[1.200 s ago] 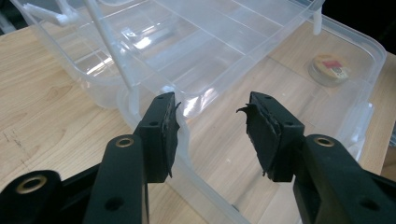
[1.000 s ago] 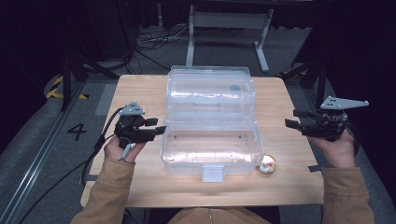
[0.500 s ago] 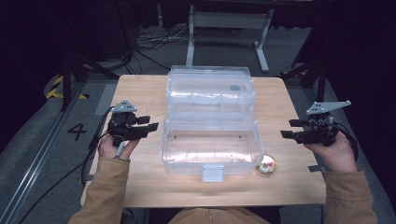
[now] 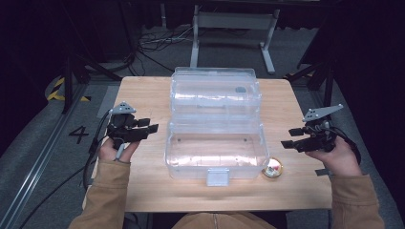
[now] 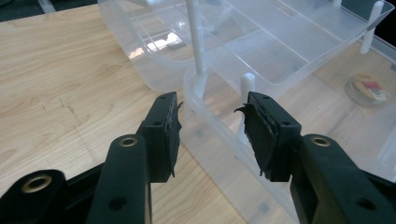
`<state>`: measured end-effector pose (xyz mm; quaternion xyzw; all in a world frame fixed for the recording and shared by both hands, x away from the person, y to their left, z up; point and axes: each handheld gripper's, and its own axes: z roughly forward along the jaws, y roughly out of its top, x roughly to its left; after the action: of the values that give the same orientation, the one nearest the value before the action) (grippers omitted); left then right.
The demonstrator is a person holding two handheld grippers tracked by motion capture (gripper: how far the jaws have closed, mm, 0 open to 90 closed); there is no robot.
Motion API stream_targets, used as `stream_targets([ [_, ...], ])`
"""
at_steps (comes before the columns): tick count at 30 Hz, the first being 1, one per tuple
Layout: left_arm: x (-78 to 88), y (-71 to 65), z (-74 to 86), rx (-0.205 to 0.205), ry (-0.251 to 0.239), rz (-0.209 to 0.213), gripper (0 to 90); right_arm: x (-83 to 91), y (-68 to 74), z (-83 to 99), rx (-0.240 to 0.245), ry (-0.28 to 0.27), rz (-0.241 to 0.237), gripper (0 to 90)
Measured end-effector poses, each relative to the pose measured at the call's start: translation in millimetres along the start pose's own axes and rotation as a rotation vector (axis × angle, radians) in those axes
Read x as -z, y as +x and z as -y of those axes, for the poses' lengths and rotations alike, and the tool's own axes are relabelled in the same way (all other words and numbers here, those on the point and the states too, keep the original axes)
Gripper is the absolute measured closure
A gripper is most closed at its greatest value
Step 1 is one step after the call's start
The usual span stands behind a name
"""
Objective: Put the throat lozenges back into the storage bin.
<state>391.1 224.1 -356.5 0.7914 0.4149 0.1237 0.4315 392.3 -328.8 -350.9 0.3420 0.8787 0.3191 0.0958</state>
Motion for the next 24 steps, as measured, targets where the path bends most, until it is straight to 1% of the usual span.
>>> stream_targets([
  [2,0.5,0.5,0.2,0.000,0.003,-0.019,53.9,-3.9,0.0,1.1,0.001,0.013,-0.001,36.9],
  [4,0.3,1.5,0.5,0.008,0.020,-0.047,52.1,-8.1,0.7,2.0,-0.002,0.025,-0.004,36.4],
  [5,0.3,1.5,0.5,0.008,0.020,-0.047,51.5,-10.2,1.2,2.3,-0.001,0.031,-0.010,36.1],
  [7,-0.4,3.3,1.2,0.010,0.027,-0.067,51.0,-12.7,1.8,2.7,0.001,0.036,-0.019,35.8],
  [8,-0.5,3.9,1.7,0.014,0.033,-0.077,50.6,-15.3,2.5,3.0,0.001,0.045,-0.025,35.6],
  [10,-0.9,4.7,2.1,0.008,0.038,-0.095,50.6,-21.5,3.7,3.5,0.004,0.073,-0.028,35.5],
  [11,-0.7,4.4,2.3,0.010,0.038,-0.098,50.6,-24.6,4.5,3.8,0.002,0.094,-0.032,35.5],
  [13,-0.4,5.1,2.1,0.004,0.035,-0.101,50.5,-29.2,5.2,4.1,0.001,0.120,-0.031,35.4],
  [15,-0.2,5.3,2.2,0.004,0.034,-0.102,50.4,-36.6,6.1,4.5,-0.001,0.158,-0.035,33.6],
  [16,-0.2,5.5,2.4,0.006,0.032,-0.102,50.4,-36.6,6.1,4.5,-0.001,0.158,-0.035,33.6],
  [18,-0.3,6.2,2.9,0.012,0.036,-0.098,50.4,-43.3,7.8,5.3,0.000,0.189,-0.041,31.8],
  [20,-0.7,6.7,3.5,0.017,0.039,-0.097,50.3,-44.9,8.2,5.6,0.001,0.191,-0.041,31.5],
  [21,-1.0,7.3,3.5,0.012,0.036,-0.098,50.1,-47.0,8.6,6.3,-0.001,0.198,-0.041,31.0],
  [24,-1.7,7.2,3.8,0.016,0.037,-0.096,49.3,-52.4,9.4,8.5,0.004,0.218,-0.047,30.6],
])
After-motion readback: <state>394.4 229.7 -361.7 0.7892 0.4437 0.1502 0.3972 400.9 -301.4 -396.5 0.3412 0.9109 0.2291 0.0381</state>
